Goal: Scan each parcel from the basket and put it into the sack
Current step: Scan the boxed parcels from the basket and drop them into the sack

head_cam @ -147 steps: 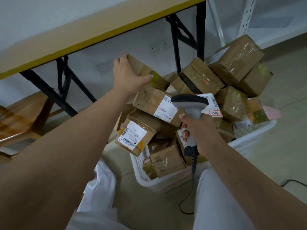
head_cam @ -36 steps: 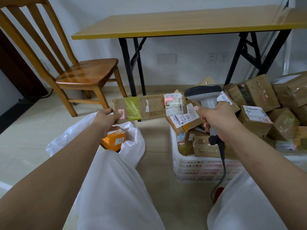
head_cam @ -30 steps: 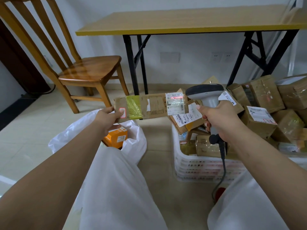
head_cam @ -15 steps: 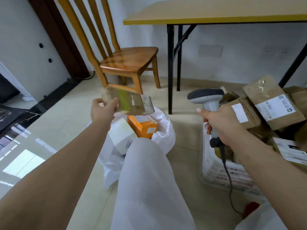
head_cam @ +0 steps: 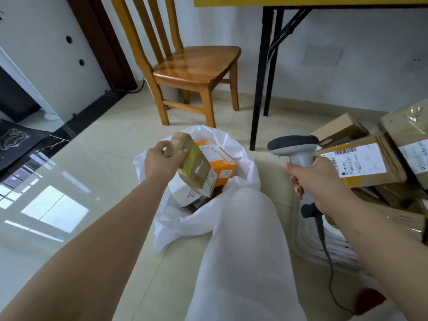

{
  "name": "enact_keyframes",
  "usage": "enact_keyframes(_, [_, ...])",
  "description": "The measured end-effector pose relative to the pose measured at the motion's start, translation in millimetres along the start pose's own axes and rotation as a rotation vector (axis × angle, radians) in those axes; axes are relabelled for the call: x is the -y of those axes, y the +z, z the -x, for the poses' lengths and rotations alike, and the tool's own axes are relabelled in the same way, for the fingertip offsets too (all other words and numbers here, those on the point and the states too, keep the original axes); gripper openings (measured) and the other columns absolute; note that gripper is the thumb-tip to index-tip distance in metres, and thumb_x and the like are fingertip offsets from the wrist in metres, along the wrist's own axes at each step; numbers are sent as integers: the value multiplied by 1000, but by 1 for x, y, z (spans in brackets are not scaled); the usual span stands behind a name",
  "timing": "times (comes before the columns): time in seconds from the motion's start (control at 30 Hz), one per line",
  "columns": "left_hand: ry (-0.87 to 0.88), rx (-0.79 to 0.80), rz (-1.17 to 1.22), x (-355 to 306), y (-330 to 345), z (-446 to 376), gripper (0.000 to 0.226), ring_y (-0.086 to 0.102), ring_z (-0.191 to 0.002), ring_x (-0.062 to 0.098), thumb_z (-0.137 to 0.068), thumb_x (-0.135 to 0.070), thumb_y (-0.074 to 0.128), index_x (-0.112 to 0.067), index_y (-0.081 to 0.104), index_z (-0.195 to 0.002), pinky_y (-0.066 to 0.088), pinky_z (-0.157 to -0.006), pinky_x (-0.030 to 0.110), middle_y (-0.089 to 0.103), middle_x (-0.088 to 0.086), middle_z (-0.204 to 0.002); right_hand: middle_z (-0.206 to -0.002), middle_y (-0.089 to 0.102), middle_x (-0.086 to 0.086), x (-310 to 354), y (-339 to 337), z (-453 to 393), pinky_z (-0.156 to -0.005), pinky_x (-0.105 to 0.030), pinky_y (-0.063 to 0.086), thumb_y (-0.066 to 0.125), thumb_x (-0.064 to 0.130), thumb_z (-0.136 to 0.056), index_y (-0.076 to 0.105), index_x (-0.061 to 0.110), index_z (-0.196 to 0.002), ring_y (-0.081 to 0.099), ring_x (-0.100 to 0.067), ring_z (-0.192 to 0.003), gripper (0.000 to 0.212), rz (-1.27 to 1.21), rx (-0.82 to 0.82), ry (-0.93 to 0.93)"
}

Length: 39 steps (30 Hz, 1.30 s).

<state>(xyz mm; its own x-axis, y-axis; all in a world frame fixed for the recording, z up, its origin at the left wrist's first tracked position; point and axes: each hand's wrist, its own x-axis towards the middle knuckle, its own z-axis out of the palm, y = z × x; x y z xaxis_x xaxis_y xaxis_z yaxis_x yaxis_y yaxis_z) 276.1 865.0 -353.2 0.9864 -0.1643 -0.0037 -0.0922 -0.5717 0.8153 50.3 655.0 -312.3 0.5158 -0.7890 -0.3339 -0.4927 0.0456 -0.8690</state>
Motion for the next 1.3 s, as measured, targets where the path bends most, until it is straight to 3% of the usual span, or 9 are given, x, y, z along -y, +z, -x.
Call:
enact_keyframes(0.23, [90, 268, -341, 36, 30, -16, 18, 59, -83, 27, -82, -31, 75, -25, 62, -92, 48, -68, 34, 60, 2, -82, -73, 56, -8, -14, 7, -10, -50, -27, 44, 70, 31, -88, 55, 8, -87, 49, -16, -53, 27, 25, 2, 54])
enact_keyframes(0.3, [55, 392, -526, 49, 43, -17, 37, 58, -107, 32, -88, -32, 68, -22, 61, -122, 49, -83, 37, 64, 6, -106, -72, 56, -8, -17, 8, -14, -49, -26, 44, 71, 31, -88, 55, 9, -86, 49, -17, -53, 27, 35, -1, 65])
enact_keyframes(0.37, [40, 443, -721, 57, 57, -18, 64, 42, -131, 36, -97, -32, 56, -20, 28, -153, 39, -105, 41, 48, 12, -141, -72, 56, -9, -21, 8, -17, -48, -26, 43, 70, 30, -88, 55, 8, -86, 48, -17, -52, 27, 43, 2, 69])
enact_keyframes(0.47, [69, 469, -808, 55, 73, -20, 81, 10, -148, 36, -97, -20, 51, -21, -5, -157, 20, -118, 46, 13, 15, -160, -72, 55, -9, -25, 5, -22, -48, -27, 42, 70, 29, -89, 53, 9, -85, 48, -16, -52, 26, 34, 5, 79])
enact_keyframes(0.67, [57, 584, -701, 18, 97, -8, 60, 44, -131, 35, -99, -23, 53, -14, 27, -154, 42, -104, 39, 42, 16, -147, -76, 57, -8, -32, -8, -24, -56, -30, 47, 71, 32, -88, 54, 11, -92, 51, -16, -57, 28, 3, -13, 75])
enact_keyframes(0.87, [94, 540, -588, -24, 114, 13, 57, 37, -139, 33, -99, -26, 53, -17, 32, -151, 38, -110, 39, 35, 14, -154, -69, 52, -7, -38, -41, -17, -47, -27, 43, 70, 25, -89, 54, 7, -92, 45, -16, -48, 24, -136, -30, 56])
enact_keyframes(1.0, [264, 586, -441, -84, 142, 42, 47, 45, -133, 30, -98, -23, 57, -16, 43, -142, 36, -101, 31, 45, 13, -147, -68, 52, -8, -41, -76, -11, -41, -21, 41, 68, 22, -90, 56, 5, -91, 45, -14, -47, 21, -207, -72, 30])
enact_keyframes(1.13, [473, 630, -340, -143, 183, 85, 60, 44, -135, 25, -96, -28, 60, -18, 36, -150, 35, -106, 31, 44, 7, -149, -72, 59, -8, -56, -118, -9, -59, -31, 46, 71, 24, -86, 60, 9, -90, 52, -16, -55, 19, -311, -174, 30])
enact_keyframes(1.3, [706, 640, -233, -206, 239, 142, 53, 49, -128, 22, -93, -24, 63, -13, 46, -142, 33, -90, 19, 54, 7, -136, -66, 55, -6, -78, -175, -5, -50, -27, 42, 70, 21, -88, 57, 9, -84, 48, -14, -50, 18, -452, -339, 60])
